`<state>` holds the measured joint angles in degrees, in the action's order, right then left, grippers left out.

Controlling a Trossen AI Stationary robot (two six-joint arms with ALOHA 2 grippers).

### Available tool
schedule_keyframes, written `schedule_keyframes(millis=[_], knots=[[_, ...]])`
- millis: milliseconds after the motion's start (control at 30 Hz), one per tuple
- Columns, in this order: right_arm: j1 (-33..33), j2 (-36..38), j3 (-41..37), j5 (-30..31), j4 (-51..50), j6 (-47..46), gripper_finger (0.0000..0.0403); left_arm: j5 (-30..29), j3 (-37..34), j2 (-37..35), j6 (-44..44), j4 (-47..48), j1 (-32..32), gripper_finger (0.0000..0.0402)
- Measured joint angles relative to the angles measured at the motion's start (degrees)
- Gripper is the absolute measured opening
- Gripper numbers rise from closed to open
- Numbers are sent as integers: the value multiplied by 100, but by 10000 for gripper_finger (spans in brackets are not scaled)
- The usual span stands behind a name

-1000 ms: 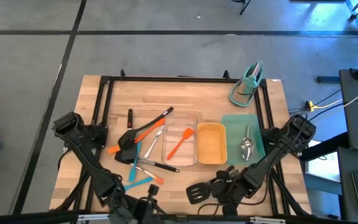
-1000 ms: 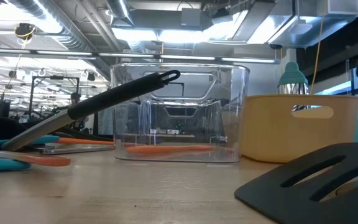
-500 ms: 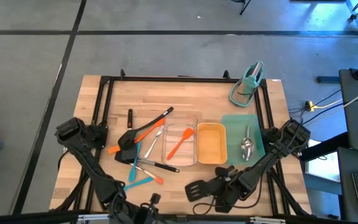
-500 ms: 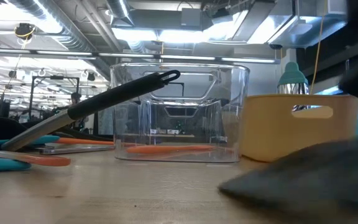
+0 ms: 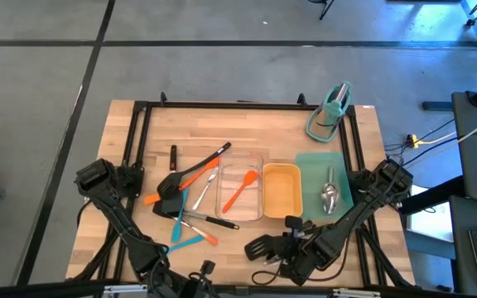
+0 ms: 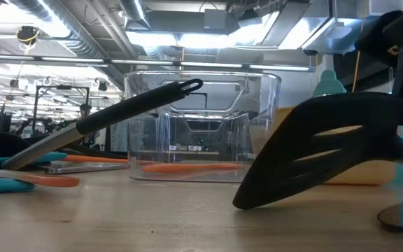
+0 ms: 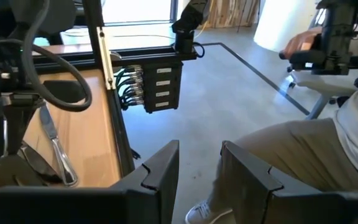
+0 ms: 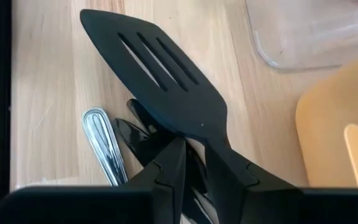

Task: Pick & Place Kitchen Items
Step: Put the silver table knife into the yellow bin

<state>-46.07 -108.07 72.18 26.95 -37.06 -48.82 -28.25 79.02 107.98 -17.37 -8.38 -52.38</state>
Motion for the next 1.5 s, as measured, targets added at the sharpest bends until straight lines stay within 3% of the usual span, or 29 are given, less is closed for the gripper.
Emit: schedule_keyframes(millis=[367, 733, 933, 1333, 1500], knots=[[116, -86, 4, -57, 441, -35, 64, -7, 0, 0, 12, -85, -2, 116], [513, -562, 11, 20, 1885, 582, 64, -13, 0, 0, 11, -84, -9, 116], [609, -557, 11, -45, 1749, 643, 64, -11, 0, 0, 57, -68, -8, 116], [-207, -538, 989, -1769, 164, 334, 64, -175, 0, 153, 58, -102, -53, 116], [-810, -533, 1372, -2049, -8, -318, 64, -463, 0, 475, 30, -456, 247, 116]])
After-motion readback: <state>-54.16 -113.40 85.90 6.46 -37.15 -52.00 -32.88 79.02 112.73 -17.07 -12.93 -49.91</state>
